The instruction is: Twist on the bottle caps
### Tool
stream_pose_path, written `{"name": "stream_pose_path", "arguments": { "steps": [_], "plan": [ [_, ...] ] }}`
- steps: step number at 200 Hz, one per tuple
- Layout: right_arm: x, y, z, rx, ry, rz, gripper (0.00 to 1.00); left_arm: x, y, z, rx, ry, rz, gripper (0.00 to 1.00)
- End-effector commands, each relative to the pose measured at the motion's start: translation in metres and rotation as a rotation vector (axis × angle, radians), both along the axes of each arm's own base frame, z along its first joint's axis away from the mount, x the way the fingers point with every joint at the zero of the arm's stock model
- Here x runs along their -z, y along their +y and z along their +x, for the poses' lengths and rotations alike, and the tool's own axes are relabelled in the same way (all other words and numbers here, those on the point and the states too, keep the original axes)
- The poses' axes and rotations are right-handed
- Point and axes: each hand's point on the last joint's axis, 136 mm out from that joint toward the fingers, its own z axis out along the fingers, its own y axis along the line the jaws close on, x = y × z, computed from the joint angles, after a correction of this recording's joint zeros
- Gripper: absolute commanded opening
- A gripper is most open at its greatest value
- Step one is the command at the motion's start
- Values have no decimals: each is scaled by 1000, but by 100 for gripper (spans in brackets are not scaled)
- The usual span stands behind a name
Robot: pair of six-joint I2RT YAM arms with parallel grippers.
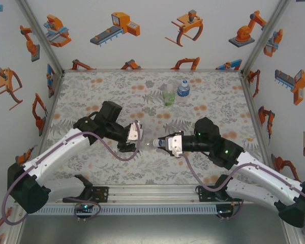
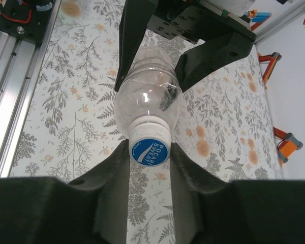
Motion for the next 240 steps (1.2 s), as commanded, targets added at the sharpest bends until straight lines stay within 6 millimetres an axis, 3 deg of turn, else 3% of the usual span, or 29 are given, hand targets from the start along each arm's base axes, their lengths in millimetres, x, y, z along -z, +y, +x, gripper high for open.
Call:
{"name": "stream_pose_path", "arguments": {
  "steps": [1,13,52,76,107,137,173,202,240],
  "plan": [
    [-10,1,2,42,109,66,15,-8,-1,-3,13,-11,-19,0],
    [-15,1,17,154,262,125,0,-8,-1,0,0,-19,-12,0],
    [-12,-11,69,590,975,355,0,-6,-1,11,-50,-39,10,0],
    [17,-27,85,853,1466,493,0,-4,-1,15,-70,-49,14,0],
    [42,-30,93,977,1777,617,0,-6,-2,16,-75,-53,12,0],
    [41,-27,99,969,1801,669,0,-4,0,18,-85,-60,20,0],
    [28,-30,100,968,1656,620,0,-2,-1,18,-84,-55,23,0],
    [-1,-33,96,911,1428,539,35,-3,0,17,-83,-63,23,0],
    [-45,-22,70,650,935,308,52,-3,0,15,-71,-57,19,0]
  ]
}}
